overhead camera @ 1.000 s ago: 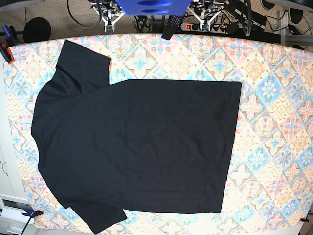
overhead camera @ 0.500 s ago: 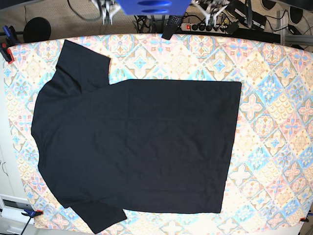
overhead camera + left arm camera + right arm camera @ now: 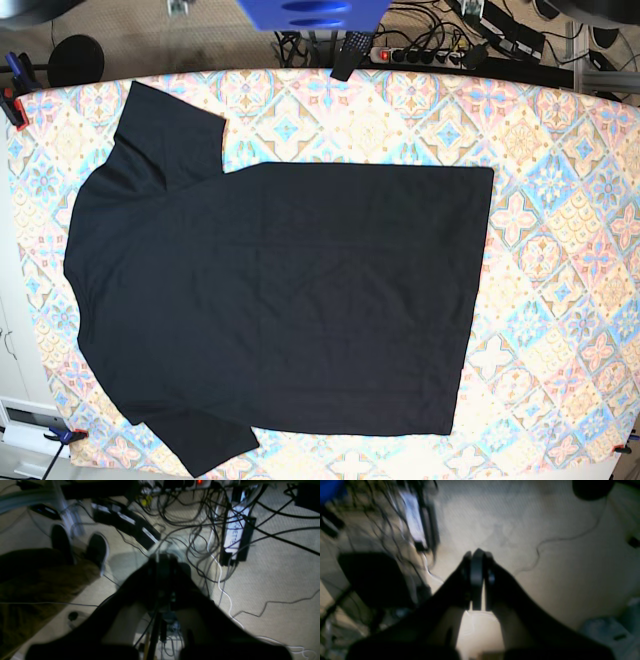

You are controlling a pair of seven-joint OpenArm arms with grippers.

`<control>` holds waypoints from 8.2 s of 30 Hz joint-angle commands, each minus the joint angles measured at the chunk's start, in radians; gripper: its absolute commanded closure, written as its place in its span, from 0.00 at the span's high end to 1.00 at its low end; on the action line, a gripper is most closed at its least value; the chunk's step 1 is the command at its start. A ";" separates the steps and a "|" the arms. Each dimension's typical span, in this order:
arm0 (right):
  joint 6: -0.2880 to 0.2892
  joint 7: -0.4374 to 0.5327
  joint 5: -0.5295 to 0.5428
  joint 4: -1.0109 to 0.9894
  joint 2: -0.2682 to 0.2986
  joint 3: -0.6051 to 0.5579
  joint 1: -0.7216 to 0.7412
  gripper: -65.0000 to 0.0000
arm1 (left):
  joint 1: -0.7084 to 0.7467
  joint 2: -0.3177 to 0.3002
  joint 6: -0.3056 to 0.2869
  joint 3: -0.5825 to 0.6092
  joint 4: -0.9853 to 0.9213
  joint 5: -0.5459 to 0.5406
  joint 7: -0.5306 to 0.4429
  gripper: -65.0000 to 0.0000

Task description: Fold the T-shirt properly

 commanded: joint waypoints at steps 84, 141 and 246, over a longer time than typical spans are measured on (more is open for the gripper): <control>-0.004 -0.462 0.468 1.200 0.081 0.287 -0.205 0.24 | -0.444 -0.033 0.009 -0.275 0.439 -1.233 0.758 0.00; 0.120 -0.692 0.765 0.841 0.075 0.215 0.011 0.40 | -0.387 -0.079 0.007 -0.276 0.491 -1.233 0.759 0.00; 0.524 -0.928 0.617 0.752 0.106 0.456 0.660 0.27 | -0.761 -0.079 0.012 -0.192 0.343 -1.134 0.761 0.23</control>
